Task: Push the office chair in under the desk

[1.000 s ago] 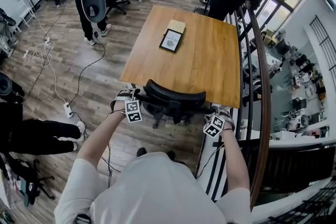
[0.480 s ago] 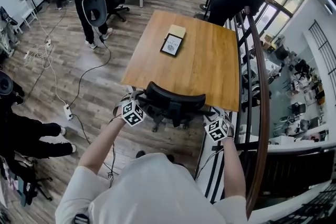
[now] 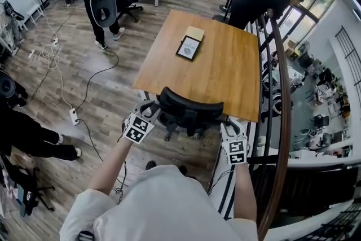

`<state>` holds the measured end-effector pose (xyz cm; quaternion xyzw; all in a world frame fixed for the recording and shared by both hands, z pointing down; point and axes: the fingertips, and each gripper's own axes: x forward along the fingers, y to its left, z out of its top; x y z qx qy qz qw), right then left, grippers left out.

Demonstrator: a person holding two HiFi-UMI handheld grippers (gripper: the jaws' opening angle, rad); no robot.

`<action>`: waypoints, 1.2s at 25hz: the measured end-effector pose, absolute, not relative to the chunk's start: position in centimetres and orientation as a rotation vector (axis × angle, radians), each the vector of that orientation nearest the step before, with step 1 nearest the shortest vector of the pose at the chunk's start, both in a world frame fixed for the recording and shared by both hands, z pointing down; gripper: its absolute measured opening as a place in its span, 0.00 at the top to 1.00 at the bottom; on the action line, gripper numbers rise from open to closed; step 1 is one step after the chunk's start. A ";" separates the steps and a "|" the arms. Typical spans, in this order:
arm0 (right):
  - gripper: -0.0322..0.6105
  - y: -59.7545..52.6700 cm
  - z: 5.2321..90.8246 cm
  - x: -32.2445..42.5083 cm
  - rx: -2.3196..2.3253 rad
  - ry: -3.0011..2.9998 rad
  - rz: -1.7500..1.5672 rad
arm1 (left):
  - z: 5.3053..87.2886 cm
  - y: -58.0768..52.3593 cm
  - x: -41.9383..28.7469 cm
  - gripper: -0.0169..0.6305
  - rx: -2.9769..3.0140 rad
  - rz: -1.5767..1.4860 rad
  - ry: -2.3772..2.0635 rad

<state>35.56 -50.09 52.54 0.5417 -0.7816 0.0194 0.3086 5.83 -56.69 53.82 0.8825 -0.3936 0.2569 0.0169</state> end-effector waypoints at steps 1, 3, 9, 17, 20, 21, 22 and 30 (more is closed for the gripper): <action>0.78 -49.8 52.0 35.4 1.457 -2.080 0.048 | 53.2 -56.3 5.7 0.80 2.735 0.767 -1.232; 0.81 -49.5 50.7 35.1 1.509 -2.109 0.035 | 52.3 -55.5 5.5 0.82 2.709 0.706 -1.244; 0.92 -48.7 47.7 35.0 1.634 -2.188 0.038 | 50.8 -54.5 4.9 0.91 2.699 0.617 -1.270; 0.95 -48.5 46.2 35.0 1.681 -2.222 0.028 | 48.9 -55.1 4.4 0.96 2.692 0.521 -1.304; 0.95 -48.3 45.6 34.8 1.701 -2.238 0.016 | 48.2 -55.0 4.2 0.98 2.682 0.462 -1.315; 0.95 -48.2 45.5 34.7 1.706 -2.242 0.018 | 48.2 -54.9 4.1 0.98 2.680 0.456 -1.316; 0.95 -48.1 45.5 34.8 1.711 -2.246 0.022 | 48.2 -54.8 4.1 0.98 2.679 0.454 -1.314; 0.95 -48.0 45.6 34.7 1.708 -2.257 0.033 | 48.6 -54.6 4.4 0.98 2.684 0.466 -1.292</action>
